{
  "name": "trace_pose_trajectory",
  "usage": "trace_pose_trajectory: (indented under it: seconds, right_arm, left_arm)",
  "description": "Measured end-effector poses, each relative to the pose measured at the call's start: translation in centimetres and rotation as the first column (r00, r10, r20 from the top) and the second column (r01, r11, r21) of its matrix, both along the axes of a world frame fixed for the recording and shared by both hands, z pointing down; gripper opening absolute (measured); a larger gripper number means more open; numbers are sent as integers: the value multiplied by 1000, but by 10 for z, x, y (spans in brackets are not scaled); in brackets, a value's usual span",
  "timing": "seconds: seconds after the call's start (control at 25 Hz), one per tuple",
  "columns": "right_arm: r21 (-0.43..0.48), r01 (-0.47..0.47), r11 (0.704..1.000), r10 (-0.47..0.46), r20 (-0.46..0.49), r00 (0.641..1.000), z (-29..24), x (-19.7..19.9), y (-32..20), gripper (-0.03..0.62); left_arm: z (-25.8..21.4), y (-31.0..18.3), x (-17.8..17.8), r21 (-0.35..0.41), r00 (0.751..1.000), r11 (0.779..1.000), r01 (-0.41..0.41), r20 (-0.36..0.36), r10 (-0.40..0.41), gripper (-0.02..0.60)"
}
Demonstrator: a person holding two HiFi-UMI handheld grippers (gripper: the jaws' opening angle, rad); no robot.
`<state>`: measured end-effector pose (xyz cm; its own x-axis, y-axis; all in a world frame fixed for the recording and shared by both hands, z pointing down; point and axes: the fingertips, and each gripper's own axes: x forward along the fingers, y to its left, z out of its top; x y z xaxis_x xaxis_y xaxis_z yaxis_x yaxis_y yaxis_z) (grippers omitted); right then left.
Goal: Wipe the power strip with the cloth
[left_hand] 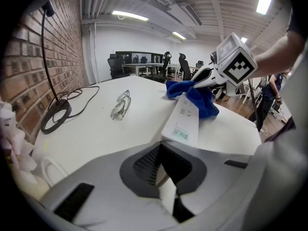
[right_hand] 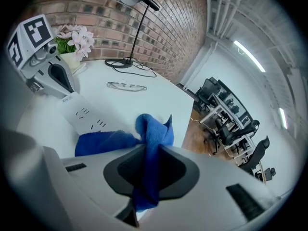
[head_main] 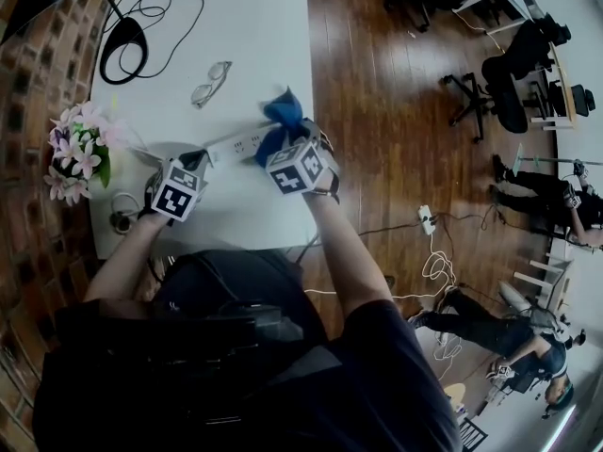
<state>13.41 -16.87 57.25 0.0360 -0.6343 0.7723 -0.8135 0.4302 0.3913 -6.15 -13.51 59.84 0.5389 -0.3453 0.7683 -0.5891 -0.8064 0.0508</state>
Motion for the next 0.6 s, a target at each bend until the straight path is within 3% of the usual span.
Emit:
trace_pose_trajectory:
  seconds: [0.4, 0.6]
  right_arm:
    - [35, -29, 999, 27, 37, 999, -1, -8, 3, 49]
    - [35, 6, 999, -8, 74, 997, -1, -28, 8, 49]
  left_arm:
    - [1, 1, 0, -2, 1000, 1000, -2, -5, 2, -3]
    - [2, 2, -1, -4, 1000, 1000, -2, -2, 2, -3]
